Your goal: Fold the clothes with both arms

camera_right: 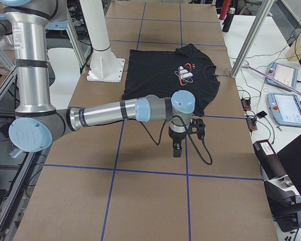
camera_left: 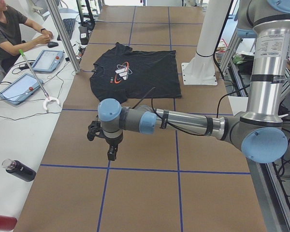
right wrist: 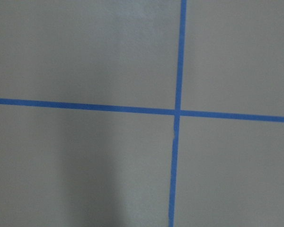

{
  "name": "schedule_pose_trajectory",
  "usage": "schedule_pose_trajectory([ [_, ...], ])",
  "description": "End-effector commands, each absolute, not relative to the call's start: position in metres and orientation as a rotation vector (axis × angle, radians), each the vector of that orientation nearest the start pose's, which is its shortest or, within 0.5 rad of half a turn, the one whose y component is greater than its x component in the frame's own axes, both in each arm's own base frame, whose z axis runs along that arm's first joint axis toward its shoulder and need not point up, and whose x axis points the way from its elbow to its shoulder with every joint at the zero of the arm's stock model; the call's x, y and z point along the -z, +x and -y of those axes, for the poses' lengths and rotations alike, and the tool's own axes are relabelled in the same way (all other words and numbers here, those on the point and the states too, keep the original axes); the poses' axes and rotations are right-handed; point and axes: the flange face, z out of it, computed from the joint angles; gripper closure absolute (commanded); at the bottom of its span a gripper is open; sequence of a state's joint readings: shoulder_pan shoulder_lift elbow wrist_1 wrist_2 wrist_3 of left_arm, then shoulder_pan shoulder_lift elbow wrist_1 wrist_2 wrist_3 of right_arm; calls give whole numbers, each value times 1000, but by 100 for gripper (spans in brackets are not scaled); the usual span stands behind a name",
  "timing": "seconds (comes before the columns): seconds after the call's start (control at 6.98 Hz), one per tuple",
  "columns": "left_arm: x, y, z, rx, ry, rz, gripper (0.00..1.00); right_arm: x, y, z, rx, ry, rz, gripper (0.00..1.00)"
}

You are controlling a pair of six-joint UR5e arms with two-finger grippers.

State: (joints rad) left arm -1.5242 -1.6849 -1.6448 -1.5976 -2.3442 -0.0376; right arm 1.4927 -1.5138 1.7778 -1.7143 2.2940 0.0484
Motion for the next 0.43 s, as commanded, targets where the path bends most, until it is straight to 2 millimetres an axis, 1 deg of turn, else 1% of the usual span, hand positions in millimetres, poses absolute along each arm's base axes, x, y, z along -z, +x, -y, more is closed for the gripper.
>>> schedule_pose_trajectory([
  [0.0,-495,4,597,-200,256,-782,0,-502,-31,547,201,131,735,0],
  [0.14,-506,38,607,-256,250,-783,0,-495,-49,577,131,97,753,0],
  [0.29,-513,42,616,-286,319,-788,0,-480,-89,592,162,136,786,0],
])
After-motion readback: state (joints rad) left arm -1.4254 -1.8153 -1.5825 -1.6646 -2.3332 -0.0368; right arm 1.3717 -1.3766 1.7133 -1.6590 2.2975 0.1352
